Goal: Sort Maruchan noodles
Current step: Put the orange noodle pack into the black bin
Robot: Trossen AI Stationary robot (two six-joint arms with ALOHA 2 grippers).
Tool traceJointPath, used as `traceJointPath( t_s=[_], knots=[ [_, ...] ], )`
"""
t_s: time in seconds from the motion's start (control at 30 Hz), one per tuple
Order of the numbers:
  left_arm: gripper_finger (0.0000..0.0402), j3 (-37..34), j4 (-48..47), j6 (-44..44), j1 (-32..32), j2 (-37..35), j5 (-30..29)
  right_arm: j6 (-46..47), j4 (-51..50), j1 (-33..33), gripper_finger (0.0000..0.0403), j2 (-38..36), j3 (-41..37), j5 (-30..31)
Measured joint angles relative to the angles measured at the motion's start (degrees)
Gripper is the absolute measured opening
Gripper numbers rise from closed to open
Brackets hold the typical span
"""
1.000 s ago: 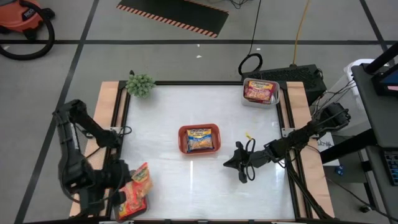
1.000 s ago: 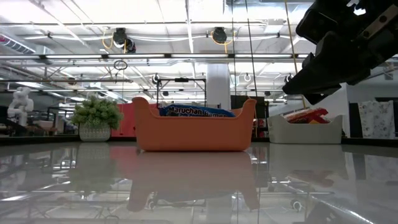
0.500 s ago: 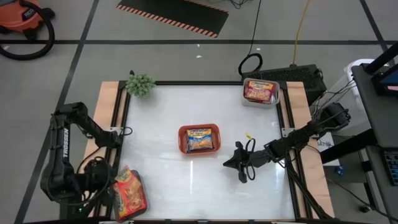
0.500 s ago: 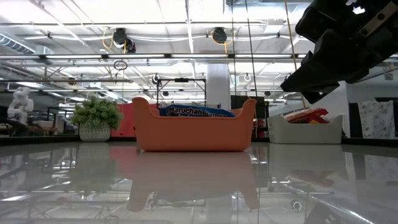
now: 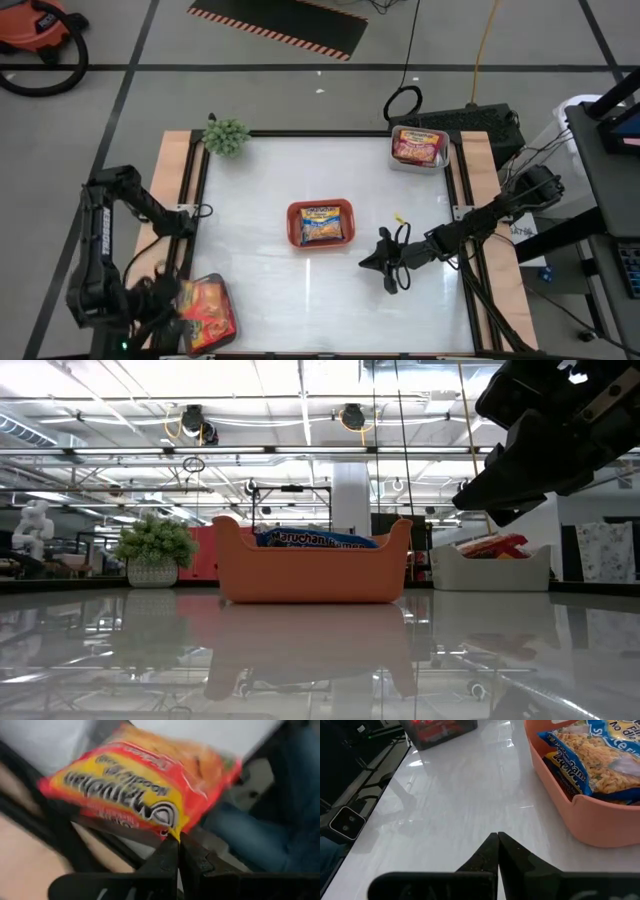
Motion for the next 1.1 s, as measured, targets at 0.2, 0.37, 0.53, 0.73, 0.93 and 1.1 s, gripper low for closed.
traceJointPath(
  t_s=[0.2, 0.37, 0.53, 0.73, 0.93, 1.1],
  knots=[
    [0.0005, -0.55, 7.57, 4.18, -0.04, 1.79, 0.11, 0.03, 0.10, -0.01, 0.0000, 0.00, 0.00, -0.09],
    [0.0005, -0.77, 10.53, 5.43, -0.04, 4.01, -0.40, 0.04, 0.36, 0.00, 0.0000, 0.00, 0.00, -0.15],
    [0.0039, -0.78, 14.20, 5.89, -0.04, 6.04, -0.87, 0.04, 0.49, -0.02, 0.0000, 0.00, 0.00, -0.13],
    [0.0109, -0.77, 15.93, 5.89, -0.07, 7.53, -0.35, -0.05, 0.86, -0.04, 0.0000, 0.00, 0.00, -0.11],
    [0.0130, -0.78, 15.83, 8.31, 0.48, 7.51, -0.29, -0.15, 0.94, -0.02, 0.0000, 0.00, 0.00, -0.13],
    [0.0131, -0.79, 17.07, 17.62, 2.45, 7.72, -11.46, -0.30, 1.10, -0.02, 0.0000, 0.00, 0.00, -0.13]
  ],
)
